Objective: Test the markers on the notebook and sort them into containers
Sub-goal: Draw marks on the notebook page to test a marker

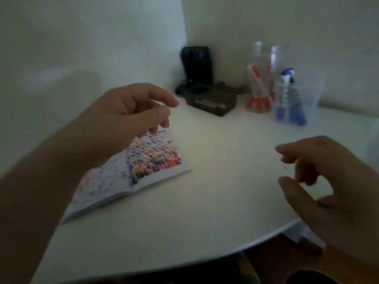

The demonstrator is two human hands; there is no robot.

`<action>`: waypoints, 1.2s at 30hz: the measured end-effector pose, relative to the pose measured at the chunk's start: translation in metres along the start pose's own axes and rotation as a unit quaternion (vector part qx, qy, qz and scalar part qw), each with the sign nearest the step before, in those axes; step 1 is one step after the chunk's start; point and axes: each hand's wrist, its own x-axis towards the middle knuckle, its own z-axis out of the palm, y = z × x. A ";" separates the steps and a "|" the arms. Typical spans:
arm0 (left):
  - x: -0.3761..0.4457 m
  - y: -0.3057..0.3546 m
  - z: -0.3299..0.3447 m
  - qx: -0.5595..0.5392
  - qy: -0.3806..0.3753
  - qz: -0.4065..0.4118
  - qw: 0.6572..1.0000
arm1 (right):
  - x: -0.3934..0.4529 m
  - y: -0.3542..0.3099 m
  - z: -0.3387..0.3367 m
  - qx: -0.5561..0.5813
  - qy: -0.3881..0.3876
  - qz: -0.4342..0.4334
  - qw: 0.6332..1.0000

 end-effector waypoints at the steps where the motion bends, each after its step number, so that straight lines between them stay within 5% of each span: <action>1: 0.010 -0.025 -0.025 0.038 0.054 -0.031 0.997 | 0.027 -0.015 0.017 0.018 -0.028 -0.039 0.999; 5: 0.021 -0.138 -0.102 0.142 0.236 -0.206 0.939 | 0.122 -0.057 0.116 0.069 -0.129 -0.091 0.985; 11: 0.000 -0.216 -0.132 0.387 0.169 -0.256 0.869 | 0.180 -0.071 0.234 -0.002 -0.292 -0.063 0.954; 15: -0.010 -0.234 -0.122 0.428 0.169 -0.185 0.868 | 0.171 -0.060 0.260 0.054 -0.266 -0.023 0.962; 19: -0.007 -0.242 -0.130 0.440 0.127 -0.232 0.858 | 0.170 -0.049 0.253 0.087 -0.217 -0.005 0.972; 23: -0.009 -0.232 -0.125 0.536 0.167 -0.189 0.806 | 0.166 -0.053 0.248 0.132 -0.224 0.015 0.966; 26: -0.013 -0.190 -0.111 0.406 0.216 -0.010 0.888 | 0.168 -0.065 0.244 0.194 -0.228 0.039 0.954; 28: -0.019 -0.157 -0.093 0.304 0.149 0.064 0.939 | 0.166 -0.074 0.239 0.288 -0.259 0.044 0.921; 32: -0.027 -0.133 -0.053 0.242 0.015 0.079 0.967 | 0.156 -0.087 0.232 0.492 -0.293 0.074 0.816; 36: -0.024 -0.139 -0.039 0.206 -0.010 0.069 0.976 | 0.158 -0.084 0.238 0.525 -0.199 0.174 0.809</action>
